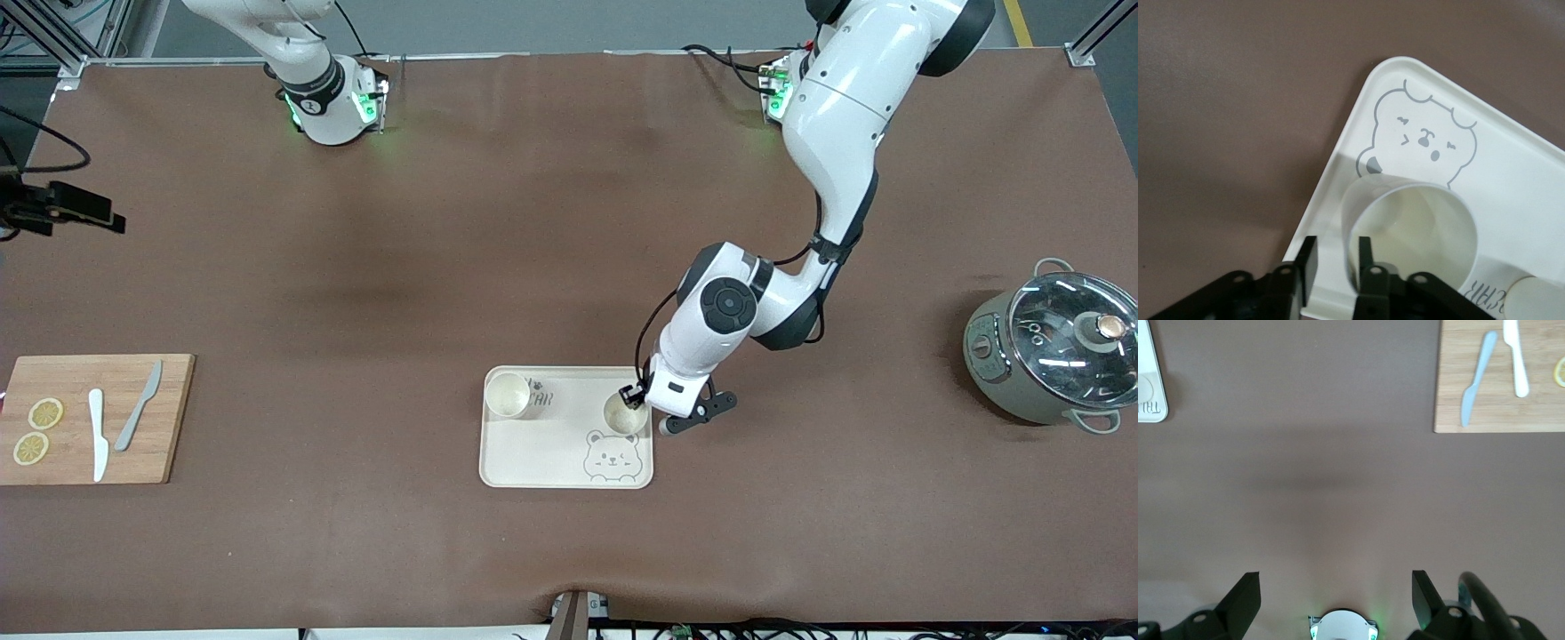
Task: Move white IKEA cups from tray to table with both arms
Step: 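Close the left gripper on the cup rim and lift it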
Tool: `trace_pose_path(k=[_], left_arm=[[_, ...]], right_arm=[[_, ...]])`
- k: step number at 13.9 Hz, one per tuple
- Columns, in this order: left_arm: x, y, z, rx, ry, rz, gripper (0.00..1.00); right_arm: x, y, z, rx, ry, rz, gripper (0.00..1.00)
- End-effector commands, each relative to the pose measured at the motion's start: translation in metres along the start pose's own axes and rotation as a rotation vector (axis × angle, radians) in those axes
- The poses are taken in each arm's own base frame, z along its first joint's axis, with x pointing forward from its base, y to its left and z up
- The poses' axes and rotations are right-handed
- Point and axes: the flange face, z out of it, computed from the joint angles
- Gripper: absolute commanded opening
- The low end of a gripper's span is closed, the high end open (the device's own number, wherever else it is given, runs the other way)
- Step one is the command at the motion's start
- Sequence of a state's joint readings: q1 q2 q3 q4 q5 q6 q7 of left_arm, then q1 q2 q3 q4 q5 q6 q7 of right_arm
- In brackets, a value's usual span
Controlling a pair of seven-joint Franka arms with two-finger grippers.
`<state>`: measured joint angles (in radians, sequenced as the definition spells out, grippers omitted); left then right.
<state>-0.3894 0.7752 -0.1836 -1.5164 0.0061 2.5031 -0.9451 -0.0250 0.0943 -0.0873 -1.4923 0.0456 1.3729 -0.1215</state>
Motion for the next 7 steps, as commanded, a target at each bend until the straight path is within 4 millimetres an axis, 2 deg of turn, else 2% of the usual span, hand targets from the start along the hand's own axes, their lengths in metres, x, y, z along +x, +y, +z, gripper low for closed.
trace_pose_path(k=[1, 4, 7], left_arm=[[0.008, 0.003, -0.011, -0.003, 0.03, -0.001, 0.0], [0.019, 0.003, -0.03, 0.004, 0.078, 0.041, 0.0], [0.027, 0.008, -0.079, 0.018, 0.097, 0.049, 0.0]], right_arm=[[0.021, -0.018, 0.02, -0.002, -0.038, -0.033, 1.0], [0.04, -0.017, 0.04, 0.022, -0.044, -0.031, 1.0], [0.058, -0.019, 0.059, 0.027, -0.052, -0.028, 1.0]])
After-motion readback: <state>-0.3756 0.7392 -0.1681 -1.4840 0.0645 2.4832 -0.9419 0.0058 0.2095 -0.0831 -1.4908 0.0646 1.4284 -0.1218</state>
